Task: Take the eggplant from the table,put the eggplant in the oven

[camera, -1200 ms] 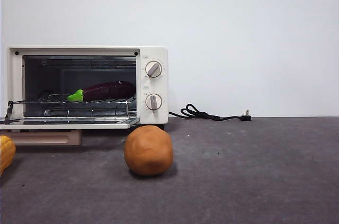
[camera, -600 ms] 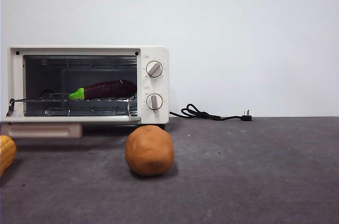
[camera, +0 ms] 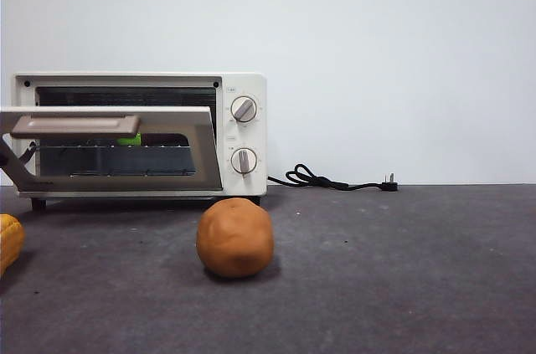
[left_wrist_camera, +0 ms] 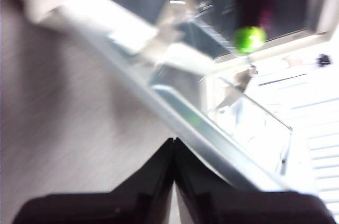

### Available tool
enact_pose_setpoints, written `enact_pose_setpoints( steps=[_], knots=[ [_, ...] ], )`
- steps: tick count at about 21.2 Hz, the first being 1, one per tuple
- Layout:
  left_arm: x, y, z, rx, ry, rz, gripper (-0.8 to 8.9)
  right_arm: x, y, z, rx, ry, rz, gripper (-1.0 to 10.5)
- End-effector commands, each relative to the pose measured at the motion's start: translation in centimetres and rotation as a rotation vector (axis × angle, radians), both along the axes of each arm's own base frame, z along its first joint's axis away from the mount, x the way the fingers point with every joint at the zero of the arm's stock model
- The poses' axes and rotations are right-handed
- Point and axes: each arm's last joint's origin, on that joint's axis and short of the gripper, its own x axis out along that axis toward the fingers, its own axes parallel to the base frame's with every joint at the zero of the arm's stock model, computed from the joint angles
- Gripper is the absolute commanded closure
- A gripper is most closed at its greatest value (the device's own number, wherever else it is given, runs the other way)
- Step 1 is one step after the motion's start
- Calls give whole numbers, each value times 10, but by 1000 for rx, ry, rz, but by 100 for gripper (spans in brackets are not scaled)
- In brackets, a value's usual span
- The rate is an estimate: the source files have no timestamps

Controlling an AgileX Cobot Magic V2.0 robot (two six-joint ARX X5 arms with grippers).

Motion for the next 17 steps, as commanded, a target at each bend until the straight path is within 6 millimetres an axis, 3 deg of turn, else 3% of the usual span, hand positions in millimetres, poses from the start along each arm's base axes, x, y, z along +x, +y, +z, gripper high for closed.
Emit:
enact_pose_setpoints(
  steps=[1,17],
  knots=[
    [2,-1,7,-29,-15,11,820,0,0,-2,-10,21,-6,955],
    [30,10,61,47,-191,36,819,12,11,-4,-36,54,-1,955]
  ],
)
